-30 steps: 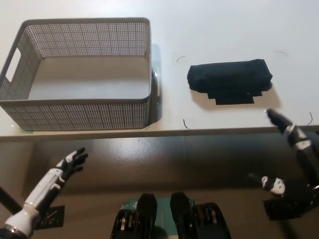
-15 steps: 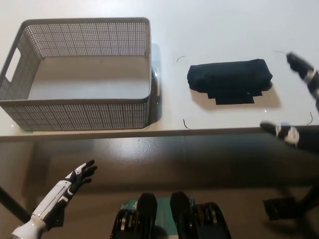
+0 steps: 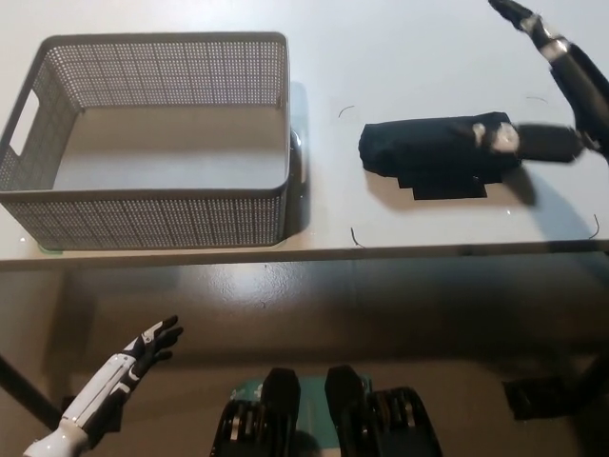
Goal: Use the right hand to pick up the pencil case on the right hand side and put it into a grey container on the left side
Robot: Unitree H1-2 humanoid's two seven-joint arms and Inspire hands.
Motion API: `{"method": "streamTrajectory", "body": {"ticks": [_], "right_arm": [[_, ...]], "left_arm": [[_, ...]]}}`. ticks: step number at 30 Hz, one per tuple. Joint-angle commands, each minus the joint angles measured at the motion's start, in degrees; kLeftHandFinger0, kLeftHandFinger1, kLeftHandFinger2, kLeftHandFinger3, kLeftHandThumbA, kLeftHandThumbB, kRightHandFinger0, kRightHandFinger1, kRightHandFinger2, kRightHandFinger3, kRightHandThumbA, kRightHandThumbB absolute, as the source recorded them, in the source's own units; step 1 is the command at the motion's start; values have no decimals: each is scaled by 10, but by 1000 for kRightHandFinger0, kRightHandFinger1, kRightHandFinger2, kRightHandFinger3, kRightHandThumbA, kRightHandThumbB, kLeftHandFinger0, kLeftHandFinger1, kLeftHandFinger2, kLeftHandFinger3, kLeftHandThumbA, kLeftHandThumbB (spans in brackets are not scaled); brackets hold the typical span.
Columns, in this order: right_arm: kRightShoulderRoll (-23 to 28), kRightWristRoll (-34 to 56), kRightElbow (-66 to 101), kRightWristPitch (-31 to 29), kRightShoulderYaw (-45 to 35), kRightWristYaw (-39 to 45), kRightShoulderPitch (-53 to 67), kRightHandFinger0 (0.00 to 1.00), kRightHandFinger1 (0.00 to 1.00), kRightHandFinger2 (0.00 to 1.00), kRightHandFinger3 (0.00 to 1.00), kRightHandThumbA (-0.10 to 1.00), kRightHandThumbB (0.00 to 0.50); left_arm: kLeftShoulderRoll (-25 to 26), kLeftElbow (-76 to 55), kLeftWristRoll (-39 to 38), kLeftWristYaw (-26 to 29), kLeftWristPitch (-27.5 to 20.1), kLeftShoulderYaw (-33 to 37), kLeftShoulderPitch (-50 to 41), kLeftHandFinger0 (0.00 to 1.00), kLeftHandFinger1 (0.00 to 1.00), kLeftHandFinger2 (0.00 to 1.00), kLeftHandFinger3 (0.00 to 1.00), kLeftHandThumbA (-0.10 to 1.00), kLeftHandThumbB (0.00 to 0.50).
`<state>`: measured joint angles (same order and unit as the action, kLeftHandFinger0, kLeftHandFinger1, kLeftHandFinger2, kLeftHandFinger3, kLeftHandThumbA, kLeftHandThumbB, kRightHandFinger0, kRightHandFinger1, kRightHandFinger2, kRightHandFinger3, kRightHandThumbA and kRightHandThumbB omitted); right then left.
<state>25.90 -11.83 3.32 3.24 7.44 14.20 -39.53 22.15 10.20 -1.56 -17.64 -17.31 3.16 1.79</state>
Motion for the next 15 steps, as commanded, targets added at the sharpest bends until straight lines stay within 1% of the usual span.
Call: {"method": "streamTrajectory", "body": {"ticks": [1,3,4,7,8,11,13,14,15], "right_arm": [[25,-80,-58,5,35,22,-99,1000,1000,1000,1000,999,495],[28,-85,-82,8,48,31,-117,1000,1000,1000,1000,1000,500],[33,-105,-102,29,68,49,-138,1000,1000,1000,1000,1000,500],[40,-141,-154,55,110,79,-183,1000,1000,1000,1000,954,500],[40,-152,-180,54,125,83,-201,1000,1000,1000,1000,925,500],[38,-170,-224,54,150,84,-230,1000,1000,1000,1000,892,500],[37,-181,-250,57,165,90,-249,1000,1000,1000,1000,900,500],[35,-186,-267,64,173,94,-261,1000,1000,1000,1000,864,500],[34,-187,-273,65,175,94,-265,1000,1000,1000,1000,859,500]], "left_arm": [[4,3,11,1,-37,-1,5,1000,1000,1000,1000,1000,323],[4,6,15,3,-39,-1,3,1000,1000,1000,1000,1000,328],[4,7,17,4,-40,-1,2,1000,1000,1000,1000,1000,331],[2,8,21,5,-41,-1,-1,1000,1000,1000,1000,1000,330],[2,9,21,6,-45,-1,-2,1000,1000,1000,1000,1000,326],[2,5,22,5,-47,-2,-7,1000,1000,1000,1000,1000,315],[4,2,25,3,-46,0,-10,1000,1000,1000,1000,1000,320],[5,-4,26,0,-41,2,-12,1000,1000,1000,1000,1000,335],[5,-6,27,0,-39,2,-14,1000,1000,1000,1000,1000,338]]}}
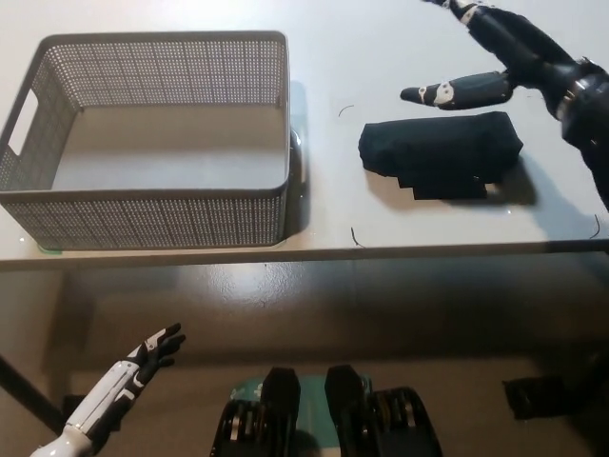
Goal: Use the right hand to pick up the pencil case on the right hand side and put it into a grey container on the left side
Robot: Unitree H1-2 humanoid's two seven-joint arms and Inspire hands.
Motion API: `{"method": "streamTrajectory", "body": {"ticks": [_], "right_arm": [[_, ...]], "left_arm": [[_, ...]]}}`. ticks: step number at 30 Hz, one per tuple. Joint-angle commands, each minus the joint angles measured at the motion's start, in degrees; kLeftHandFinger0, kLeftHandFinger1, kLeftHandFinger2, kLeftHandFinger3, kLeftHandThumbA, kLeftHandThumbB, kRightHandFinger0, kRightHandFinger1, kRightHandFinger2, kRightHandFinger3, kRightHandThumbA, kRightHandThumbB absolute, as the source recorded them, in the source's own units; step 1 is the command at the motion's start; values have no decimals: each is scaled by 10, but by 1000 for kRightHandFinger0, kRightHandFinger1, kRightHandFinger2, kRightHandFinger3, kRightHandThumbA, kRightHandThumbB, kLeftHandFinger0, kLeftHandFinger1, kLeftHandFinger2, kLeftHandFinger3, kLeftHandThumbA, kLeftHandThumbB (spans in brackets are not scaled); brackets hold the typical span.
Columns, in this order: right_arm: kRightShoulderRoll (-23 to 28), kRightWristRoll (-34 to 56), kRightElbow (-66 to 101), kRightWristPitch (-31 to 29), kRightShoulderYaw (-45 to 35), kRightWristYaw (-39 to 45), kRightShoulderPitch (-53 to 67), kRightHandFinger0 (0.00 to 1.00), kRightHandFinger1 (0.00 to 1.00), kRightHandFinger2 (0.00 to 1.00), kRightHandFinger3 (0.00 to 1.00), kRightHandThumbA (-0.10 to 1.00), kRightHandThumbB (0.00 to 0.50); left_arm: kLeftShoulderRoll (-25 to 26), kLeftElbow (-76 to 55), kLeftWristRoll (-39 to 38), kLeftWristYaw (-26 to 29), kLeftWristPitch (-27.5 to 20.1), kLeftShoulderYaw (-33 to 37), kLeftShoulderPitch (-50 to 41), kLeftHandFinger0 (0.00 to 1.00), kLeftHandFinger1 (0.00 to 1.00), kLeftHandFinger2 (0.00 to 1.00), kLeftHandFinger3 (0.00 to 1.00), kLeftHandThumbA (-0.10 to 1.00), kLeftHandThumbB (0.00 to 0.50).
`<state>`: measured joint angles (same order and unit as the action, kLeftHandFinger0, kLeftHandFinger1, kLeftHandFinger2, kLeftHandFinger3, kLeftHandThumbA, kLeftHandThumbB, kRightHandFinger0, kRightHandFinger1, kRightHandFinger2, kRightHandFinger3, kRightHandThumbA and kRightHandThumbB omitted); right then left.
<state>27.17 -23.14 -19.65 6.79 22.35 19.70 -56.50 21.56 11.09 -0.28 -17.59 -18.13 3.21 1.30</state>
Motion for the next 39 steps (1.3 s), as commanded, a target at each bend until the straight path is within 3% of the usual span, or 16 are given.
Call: {"method": "streamTrajectory", "body": {"ticks": [1,7,11,15,19,27,39], "right_arm": [[21,-77,-58,29,33,40,-103,1000,1000,1000,1000,829,500],[20,-101,-122,15,59,31,-130,1000,1000,1000,1000,799,500],[16,-128,-174,12,86,29,-152,1000,1000,1000,1000,810,500],[16,-135,-219,2,98,29,-167,1000,1000,1000,1000,735,500],[10,-144,-243,-1,107,36,-179,1000,1000,1000,1000,727,500],[-18,-154,-319,-29,128,33,-183,1000,1000,1000,1000,762,500],[-61,-152,-362,-59,141,39,-161,1000,1000,1000,1000,709,500]], "left_arm": [[11,-15,20,1,-36,3,-9,1000,1000,1000,1000,1000,331],[11,-15,22,0,-33,5,-7,1000,1000,1000,1000,1000,350],[12,-13,26,1,-37,4,-8,1000,1000,1000,1000,1000,330],[11,-9,23,-2,-37,5,-7,1000,1000,1000,1000,1000,334],[12,-4,27,0,-43,5,-5,1000,1000,1000,1000,1000,332],[10,-5,23,-1,-41,4,-3,1000,1000,1000,1000,1000,335],[8,-6,23,2,-37,2,-3,1000,1000,1000,1000,1000,351]]}}
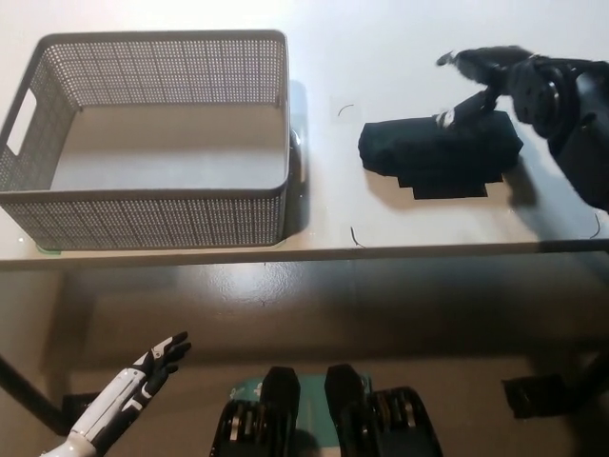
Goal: Use the right hand to pick up the pencil case on the right hand side and put it into a grey container on the left side
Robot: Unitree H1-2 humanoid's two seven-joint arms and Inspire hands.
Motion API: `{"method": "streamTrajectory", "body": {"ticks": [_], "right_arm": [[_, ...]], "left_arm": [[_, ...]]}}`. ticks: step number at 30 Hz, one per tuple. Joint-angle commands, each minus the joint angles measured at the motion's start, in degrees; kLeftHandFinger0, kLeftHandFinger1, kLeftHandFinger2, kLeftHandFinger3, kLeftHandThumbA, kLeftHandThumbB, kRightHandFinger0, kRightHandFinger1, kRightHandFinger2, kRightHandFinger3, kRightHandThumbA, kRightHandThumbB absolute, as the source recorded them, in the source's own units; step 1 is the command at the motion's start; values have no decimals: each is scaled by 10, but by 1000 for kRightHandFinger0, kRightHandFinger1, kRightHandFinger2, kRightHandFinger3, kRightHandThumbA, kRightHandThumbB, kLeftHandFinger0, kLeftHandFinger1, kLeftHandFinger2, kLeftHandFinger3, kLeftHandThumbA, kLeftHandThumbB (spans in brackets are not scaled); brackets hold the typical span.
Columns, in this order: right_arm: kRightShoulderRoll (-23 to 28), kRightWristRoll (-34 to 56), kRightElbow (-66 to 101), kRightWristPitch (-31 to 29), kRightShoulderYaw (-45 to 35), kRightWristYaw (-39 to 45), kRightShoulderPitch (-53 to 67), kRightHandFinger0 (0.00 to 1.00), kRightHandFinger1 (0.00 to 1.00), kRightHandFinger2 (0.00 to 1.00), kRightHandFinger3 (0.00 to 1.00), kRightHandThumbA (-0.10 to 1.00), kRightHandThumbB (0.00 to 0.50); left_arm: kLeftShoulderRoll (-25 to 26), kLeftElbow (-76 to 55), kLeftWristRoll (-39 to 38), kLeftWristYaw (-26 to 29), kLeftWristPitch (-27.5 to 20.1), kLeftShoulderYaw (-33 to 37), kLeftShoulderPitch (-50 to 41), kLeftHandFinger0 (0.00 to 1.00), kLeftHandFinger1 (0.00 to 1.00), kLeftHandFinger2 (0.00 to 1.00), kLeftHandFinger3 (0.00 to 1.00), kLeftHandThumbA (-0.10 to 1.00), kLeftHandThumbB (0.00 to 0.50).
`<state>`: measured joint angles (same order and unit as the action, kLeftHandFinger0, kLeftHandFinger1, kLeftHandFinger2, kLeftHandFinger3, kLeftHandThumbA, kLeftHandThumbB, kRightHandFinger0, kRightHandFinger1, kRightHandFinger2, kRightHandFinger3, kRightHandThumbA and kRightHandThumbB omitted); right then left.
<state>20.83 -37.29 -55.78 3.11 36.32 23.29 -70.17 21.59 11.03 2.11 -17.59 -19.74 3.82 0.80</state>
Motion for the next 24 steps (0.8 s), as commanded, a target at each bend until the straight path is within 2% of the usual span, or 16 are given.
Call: {"method": "streamTrajectory", "body": {"ticks": [1,14,24], "right_arm": [[0,-12,-5,-25,3,3,-25,1000,1000,1000,1000,711,500],[-26,-14,-57,-56,12,-10,-25,1000,1000,1000,1000,730,500],[-41,-18,-87,-56,12,-8,-28,1000,1000,1000,1000,707,500]], "left_arm": [[8,-6,0,2,-21,-4,2,1000,1000,1000,1000,1000,352],[7,1,-5,1,-30,-5,11,1000,1000,1000,1000,1000,356],[8,9,-11,-3,-32,-6,17,1000,1000,1000,1000,1000,368]]}}
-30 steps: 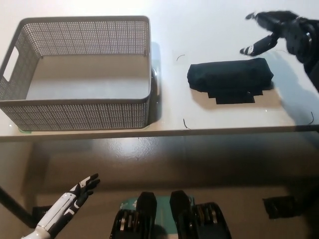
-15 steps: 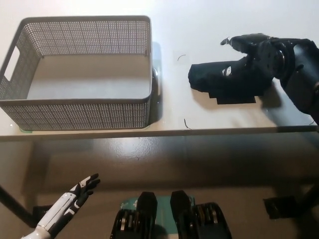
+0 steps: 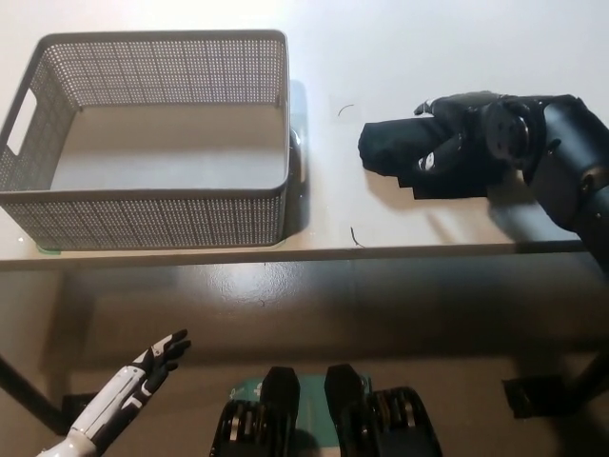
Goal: Use the right hand to pick up the pencil case on the right hand side and put it into a grey container on the left side
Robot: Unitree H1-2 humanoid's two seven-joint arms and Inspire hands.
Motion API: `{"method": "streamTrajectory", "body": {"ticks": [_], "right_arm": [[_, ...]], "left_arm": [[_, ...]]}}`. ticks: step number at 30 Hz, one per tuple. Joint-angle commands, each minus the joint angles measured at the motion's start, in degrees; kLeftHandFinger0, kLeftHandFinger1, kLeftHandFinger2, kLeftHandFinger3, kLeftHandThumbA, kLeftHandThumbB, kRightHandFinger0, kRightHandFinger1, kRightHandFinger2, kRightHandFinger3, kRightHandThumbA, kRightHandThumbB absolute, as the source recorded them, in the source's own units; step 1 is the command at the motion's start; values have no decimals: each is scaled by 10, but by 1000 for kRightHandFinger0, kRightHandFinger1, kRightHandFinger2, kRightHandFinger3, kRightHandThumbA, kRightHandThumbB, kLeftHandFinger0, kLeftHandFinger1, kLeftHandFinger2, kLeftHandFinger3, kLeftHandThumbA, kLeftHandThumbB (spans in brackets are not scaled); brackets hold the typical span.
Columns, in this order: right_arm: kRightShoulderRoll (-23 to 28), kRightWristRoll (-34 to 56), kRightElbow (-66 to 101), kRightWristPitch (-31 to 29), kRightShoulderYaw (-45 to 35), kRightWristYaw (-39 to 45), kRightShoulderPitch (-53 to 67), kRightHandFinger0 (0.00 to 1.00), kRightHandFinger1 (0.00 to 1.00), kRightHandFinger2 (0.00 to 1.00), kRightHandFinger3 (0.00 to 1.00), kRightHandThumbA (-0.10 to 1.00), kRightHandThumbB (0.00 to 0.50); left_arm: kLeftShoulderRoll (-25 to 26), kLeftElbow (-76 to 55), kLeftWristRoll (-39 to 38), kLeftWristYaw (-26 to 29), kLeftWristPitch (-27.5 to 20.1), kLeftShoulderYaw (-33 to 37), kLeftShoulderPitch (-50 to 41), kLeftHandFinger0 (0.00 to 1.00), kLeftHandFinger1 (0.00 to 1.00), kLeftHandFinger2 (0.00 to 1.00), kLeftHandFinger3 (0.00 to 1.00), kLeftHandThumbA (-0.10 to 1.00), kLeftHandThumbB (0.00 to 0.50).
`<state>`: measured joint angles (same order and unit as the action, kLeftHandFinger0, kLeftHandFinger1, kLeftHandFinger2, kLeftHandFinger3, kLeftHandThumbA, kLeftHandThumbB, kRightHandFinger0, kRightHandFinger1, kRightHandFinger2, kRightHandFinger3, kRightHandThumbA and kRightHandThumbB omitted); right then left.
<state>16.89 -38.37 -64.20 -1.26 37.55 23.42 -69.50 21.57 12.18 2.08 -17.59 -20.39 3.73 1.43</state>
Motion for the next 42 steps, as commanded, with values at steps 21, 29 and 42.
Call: {"method": "streamTrajectory", "body": {"ticks": [21,29,42], "right_arm": [[-77,6,-162,-29,-12,-79,3,1000,1000,1000,1000,600,500],[-61,-22,-155,-76,-1,-247,16,447,512,663,997,34,344],[-40,10,-134,-122,-50,-394,6,0,135,379,547,-100,286]], "left_arm": [[7,-3,-9,0,-29,-6,15,1000,1000,1000,1000,1000,370],[7,1,-7,0,-34,-5,23,1000,1000,1000,1000,1000,378],[8,6,-9,0,-32,-7,26,1000,1000,1000,1000,1000,386]]}}
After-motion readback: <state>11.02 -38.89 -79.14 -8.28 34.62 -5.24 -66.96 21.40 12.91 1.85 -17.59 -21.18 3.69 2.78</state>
